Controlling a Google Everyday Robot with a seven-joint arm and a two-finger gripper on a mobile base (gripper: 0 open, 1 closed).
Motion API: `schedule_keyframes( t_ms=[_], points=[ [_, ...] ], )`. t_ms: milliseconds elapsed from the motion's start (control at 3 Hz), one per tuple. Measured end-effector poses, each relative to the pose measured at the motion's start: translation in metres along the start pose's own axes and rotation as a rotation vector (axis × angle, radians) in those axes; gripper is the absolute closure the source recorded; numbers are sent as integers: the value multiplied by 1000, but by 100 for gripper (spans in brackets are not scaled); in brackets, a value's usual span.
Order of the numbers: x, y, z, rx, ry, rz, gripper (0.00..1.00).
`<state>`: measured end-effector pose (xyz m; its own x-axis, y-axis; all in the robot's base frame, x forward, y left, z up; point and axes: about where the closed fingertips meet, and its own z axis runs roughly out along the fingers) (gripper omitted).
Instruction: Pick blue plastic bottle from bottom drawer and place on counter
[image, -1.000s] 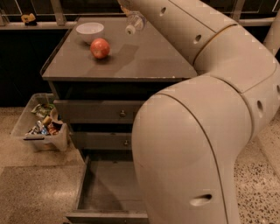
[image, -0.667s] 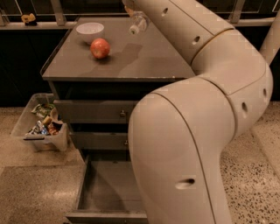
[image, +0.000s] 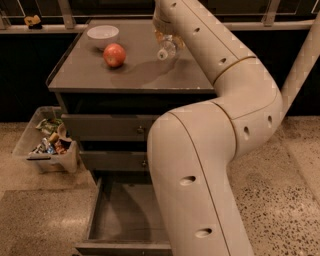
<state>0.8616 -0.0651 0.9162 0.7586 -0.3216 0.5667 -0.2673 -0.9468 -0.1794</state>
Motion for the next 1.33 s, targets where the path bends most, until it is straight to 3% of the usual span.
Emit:
schedule_keyframes(
  t_ms=[333, 667, 1000, 1333],
  points=[
    [0, 0, 0, 0, 0, 0, 100],
    [-4, 10, 32, -48, 17, 5, 100],
    [-5, 10, 34, -50, 16, 4, 100],
    [-5, 10, 34, -50, 16, 4, 85]
  ],
)
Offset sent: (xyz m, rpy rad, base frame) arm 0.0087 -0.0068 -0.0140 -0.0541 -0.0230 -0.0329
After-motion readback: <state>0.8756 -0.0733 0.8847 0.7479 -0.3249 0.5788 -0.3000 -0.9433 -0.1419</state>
